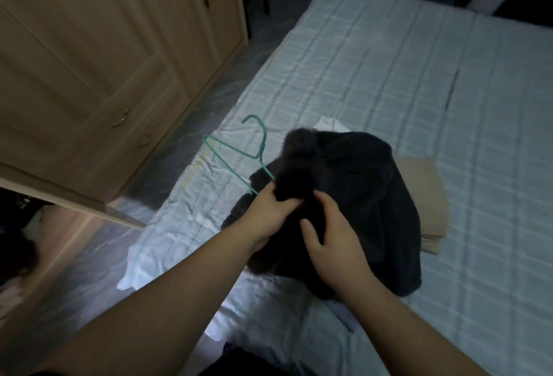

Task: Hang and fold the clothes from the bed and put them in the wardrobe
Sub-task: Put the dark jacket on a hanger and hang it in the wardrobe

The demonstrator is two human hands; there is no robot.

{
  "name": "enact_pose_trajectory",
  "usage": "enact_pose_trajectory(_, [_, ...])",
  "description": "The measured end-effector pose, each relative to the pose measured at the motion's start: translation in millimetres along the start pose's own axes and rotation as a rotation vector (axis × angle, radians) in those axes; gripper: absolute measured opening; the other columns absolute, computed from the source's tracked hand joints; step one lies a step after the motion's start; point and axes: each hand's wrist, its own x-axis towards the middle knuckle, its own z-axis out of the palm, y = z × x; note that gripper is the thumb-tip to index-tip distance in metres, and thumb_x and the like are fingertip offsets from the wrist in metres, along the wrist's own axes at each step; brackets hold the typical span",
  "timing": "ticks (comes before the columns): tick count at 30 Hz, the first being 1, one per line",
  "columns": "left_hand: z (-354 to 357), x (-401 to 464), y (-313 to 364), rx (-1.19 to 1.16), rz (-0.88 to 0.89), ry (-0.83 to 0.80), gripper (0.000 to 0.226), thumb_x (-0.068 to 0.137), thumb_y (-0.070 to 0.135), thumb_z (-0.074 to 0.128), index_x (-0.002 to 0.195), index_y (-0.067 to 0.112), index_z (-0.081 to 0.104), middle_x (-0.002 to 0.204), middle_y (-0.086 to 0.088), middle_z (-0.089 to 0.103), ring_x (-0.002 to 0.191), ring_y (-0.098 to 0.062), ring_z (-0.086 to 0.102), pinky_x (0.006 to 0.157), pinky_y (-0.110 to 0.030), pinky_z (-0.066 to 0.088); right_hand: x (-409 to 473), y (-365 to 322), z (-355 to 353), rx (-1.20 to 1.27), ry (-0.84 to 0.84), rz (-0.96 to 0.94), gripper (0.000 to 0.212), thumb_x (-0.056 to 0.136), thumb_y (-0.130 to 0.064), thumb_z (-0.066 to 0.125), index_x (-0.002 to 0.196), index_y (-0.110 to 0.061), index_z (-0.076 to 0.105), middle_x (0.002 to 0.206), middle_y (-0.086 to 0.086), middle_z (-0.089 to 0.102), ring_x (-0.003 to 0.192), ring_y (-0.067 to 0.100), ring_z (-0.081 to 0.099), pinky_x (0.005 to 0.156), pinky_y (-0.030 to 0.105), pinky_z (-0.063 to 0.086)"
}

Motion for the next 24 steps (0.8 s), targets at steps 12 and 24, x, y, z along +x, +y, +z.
enact_pose_trajectory(12, [23.7, -21.8, 58.5, 0.238, -0.009, -0.569, 0.04, 0.081, -0.002, 0.059, 0.12, 0.002, 0.062, 0.116, -0.021, 0.067, 0.107, -0.03, 0.064, 0.101, -0.038, 0.048, 2.1, -35.1, -41.4, -0.185, 0.191, 0.224, 0.054, 0.086, -0.02, 0.055, 0.137, -0.028, 0.041, 0.122, 0.005, 0.06, 0.106, 0.03, 0.062, 0.085, 0.039, 0.051])
enact_pose_trajectory(24, [-39.0, 7.5, 80.5, 0.815, 0.122, -0.434, 0.017, 0.086, 0.012, 0.057, 0.094, 0.026, 0.062, 0.104, -0.008, 0.069, 0.084, -0.02, 0.064, 0.072, -0.033, 0.054, -5.1, -89.8, -120.1, -0.254, 0.346, 0.333, 0.046, 0.081, -0.003, 0.054, 0.122, -0.023, 0.062, 0.117, 0.013, 0.068, 0.111, 0.031, 0.062, 0.082, 0.027, 0.039])
